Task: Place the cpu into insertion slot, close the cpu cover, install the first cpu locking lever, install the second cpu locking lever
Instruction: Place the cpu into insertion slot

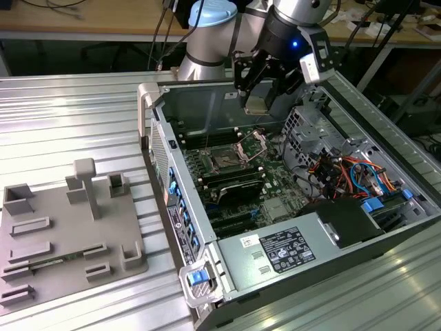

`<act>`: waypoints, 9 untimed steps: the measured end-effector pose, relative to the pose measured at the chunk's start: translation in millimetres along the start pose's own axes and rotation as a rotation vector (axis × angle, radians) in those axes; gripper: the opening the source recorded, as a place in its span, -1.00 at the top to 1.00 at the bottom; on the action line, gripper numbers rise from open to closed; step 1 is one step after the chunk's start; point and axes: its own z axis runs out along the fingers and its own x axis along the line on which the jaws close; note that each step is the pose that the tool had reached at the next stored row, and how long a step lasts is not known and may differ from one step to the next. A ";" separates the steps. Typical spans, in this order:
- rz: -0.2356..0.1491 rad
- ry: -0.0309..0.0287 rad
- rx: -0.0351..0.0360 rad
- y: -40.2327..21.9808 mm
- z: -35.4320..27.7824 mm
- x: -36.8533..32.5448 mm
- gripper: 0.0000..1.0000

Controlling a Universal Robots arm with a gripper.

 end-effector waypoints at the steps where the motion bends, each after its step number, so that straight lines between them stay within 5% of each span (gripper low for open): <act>1: 0.009 -0.0008 -0.0001 0.0 0.1 0.1 -0.09; 9: 0.067 -0.0060 -0.0013 -0.3 0.4 1.0 -0.09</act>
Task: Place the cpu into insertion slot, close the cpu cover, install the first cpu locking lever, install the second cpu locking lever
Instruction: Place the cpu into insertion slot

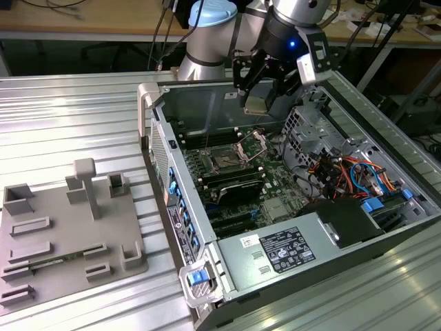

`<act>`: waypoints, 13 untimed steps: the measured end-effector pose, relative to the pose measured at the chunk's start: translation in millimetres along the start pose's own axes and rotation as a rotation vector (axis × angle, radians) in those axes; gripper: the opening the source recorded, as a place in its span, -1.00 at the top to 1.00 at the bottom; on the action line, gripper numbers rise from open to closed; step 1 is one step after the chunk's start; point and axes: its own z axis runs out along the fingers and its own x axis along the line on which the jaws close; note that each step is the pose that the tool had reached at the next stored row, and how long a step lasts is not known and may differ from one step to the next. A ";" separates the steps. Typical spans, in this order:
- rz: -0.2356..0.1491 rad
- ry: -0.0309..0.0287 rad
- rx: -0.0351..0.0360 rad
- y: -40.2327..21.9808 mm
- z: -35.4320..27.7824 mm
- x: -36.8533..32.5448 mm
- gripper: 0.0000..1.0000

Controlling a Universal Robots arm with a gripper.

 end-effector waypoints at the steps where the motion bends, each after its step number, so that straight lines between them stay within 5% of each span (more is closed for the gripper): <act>1: 0.007 -0.0006 -0.0002 -0.1 0.0 0.1 -0.09; 13: 0.108 -0.0096 -0.0021 -0.7 0.4 2.0 -0.09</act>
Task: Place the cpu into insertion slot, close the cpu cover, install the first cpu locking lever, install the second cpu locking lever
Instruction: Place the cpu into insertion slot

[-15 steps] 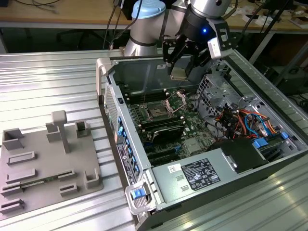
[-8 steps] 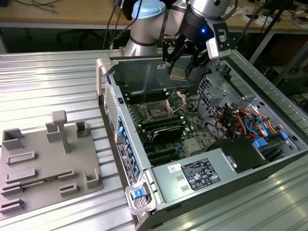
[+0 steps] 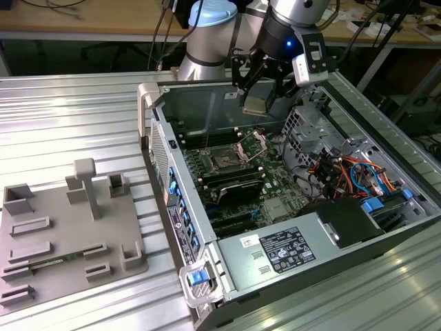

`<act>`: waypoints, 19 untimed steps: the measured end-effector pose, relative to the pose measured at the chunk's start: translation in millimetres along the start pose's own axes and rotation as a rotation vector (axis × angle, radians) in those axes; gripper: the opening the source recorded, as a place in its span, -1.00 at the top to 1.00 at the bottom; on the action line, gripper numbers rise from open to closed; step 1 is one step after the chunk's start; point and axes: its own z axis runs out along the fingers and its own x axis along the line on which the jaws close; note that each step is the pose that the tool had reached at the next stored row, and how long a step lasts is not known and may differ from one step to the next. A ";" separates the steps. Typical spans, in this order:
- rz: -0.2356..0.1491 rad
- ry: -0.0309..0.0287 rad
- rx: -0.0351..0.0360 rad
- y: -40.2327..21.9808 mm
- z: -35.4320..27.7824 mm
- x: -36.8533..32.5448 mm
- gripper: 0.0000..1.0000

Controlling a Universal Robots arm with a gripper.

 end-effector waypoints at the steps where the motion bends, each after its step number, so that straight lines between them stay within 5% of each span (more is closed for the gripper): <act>1: 0.006 -0.0004 -0.0002 -0.1 0.0 0.2 -0.09; 19: 0.033 -0.0030 -0.0005 -0.2 0.0 0.3 -0.09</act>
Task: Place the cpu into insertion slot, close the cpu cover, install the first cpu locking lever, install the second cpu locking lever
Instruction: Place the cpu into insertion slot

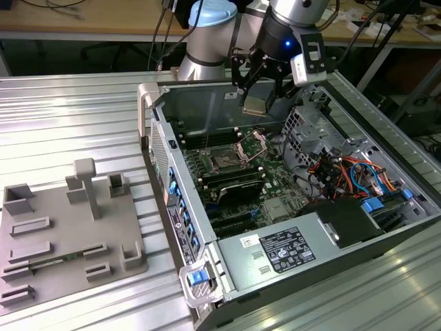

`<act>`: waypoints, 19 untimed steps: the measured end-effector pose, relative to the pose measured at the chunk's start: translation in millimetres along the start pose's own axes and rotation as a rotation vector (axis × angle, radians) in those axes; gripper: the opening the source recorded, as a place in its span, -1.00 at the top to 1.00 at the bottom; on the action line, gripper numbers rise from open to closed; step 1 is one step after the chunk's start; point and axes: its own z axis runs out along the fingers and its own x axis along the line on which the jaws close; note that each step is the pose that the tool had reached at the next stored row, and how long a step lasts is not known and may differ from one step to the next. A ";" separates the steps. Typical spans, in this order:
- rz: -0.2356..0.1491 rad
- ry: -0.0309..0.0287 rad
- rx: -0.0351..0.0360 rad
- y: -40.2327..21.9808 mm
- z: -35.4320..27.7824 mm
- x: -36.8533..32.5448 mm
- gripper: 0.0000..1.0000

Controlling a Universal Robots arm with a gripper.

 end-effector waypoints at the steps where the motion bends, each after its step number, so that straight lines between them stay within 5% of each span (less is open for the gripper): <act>1: 0.007 -0.0006 -0.0001 0.0 0.0 0.0 -0.09; 8: 0.064 -0.0057 -0.0013 0.0 0.4 0.0 -0.09; 19: 0.067 -0.0059 -0.0014 -0.1 0.5 0.0 -0.09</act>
